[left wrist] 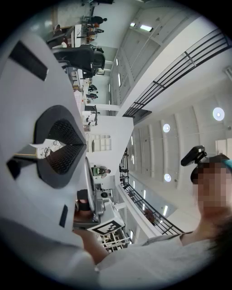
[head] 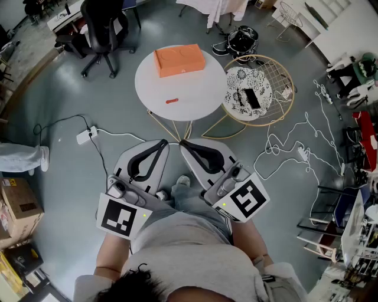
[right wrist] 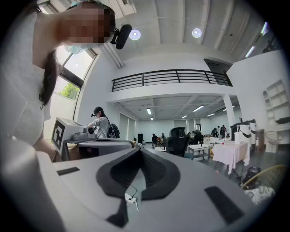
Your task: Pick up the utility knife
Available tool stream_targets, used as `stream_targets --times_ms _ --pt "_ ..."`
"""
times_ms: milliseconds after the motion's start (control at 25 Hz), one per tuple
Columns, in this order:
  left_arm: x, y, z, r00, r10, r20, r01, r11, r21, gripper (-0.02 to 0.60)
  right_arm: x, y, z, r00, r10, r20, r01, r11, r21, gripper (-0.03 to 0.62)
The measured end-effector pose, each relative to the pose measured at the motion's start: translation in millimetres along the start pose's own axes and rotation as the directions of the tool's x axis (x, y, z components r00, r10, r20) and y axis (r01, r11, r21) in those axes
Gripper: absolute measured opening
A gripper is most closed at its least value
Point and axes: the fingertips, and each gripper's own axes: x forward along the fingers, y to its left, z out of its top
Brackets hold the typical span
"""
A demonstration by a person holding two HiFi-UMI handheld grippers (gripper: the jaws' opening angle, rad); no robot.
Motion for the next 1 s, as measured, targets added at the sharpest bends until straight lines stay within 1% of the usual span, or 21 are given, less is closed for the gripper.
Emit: stream_targets --times_ms 240,480,640,840,1000 --pt "-24.0 -5.0 0.1 1.0 -0.012 0.008 0.012 1.0 0.01 0.011 -3.6 26.7 -0.9 1.0 -0.014 -0.003 0.014 1.0 -0.009 0.008" --pt "-34.4 -8.1 1.7 1.0 -0.024 0.012 0.024 1.0 0.015 0.011 -6.2 38.5 1.7 1.0 -0.03 -0.004 0.03 0.999 -0.018 0.008" --pt "-37.9 -9.1 1.0 1.0 -0.022 0.012 0.022 0.999 0.026 0.011 -8.3 38.3 -0.8 0.999 -0.037 -0.018 0.036 0.999 -0.029 0.009" --pt "-37.2 -0.8 -1.3 1.0 0.011 0.027 -0.011 1.0 -0.004 0.011 -5.8 31.0 -7.5 0.999 -0.027 -0.038 0.025 0.999 -0.039 0.009" --pt "-26.5 8.0 -3.6 0.999 0.039 0.023 -0.04 0.999 0.023 0.011 1.9 14.9 -8.8 1.0 -0.009 -0.025 0.008 0.999 -0.038 0.009"
